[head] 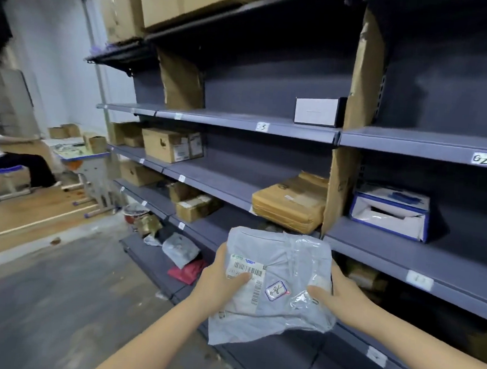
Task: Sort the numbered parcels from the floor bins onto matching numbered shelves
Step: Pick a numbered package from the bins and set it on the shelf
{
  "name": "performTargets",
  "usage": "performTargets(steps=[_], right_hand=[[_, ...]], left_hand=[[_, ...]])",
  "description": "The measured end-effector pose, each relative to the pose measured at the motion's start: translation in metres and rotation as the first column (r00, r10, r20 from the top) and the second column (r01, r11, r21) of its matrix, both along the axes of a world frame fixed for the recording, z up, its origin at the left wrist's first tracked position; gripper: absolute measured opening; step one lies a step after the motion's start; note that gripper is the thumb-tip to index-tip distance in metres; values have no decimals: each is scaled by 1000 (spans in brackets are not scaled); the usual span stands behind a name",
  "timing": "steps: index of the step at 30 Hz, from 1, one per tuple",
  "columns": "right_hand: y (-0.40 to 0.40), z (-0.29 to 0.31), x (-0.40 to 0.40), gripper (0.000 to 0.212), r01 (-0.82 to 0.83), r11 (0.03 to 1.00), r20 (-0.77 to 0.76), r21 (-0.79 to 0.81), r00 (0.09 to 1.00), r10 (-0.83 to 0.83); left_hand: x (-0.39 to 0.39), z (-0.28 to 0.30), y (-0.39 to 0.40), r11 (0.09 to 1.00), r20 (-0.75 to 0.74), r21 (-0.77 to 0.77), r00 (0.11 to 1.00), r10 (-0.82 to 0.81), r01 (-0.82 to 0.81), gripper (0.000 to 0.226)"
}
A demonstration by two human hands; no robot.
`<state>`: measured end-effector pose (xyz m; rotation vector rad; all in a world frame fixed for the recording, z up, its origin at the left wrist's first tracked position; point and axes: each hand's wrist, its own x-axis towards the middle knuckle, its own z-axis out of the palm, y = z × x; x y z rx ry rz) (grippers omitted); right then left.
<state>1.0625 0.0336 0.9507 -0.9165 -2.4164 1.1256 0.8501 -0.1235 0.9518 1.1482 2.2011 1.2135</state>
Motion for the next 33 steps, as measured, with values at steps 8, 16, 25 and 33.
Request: performTargets(steps=[8, 16, 25, 33], right_hand=[[39, -16, -173, 64, -217, 975, -80, -44, 974, 213], [57, -2, -350, 66, -415, 907, -49, -74, 910, 412], [50, -13, -540, 62, -478, 874, -12, -88, 878, 479], [22, 2, -717, 52, -436, 895, -41, -96, 900, 434]], left_hand=[[-136, 0, -7, 986, -15, -35, 987, 161, -162, 62], [-260, 10, -22, 915, -5, -15, 915, 404, -404, 57], [-424, -1, -41, 866, 11, -14, 866, 501, -501, 60], [-613, 22, -62, 886, -37, 6, 886, 463, -463, 61]])
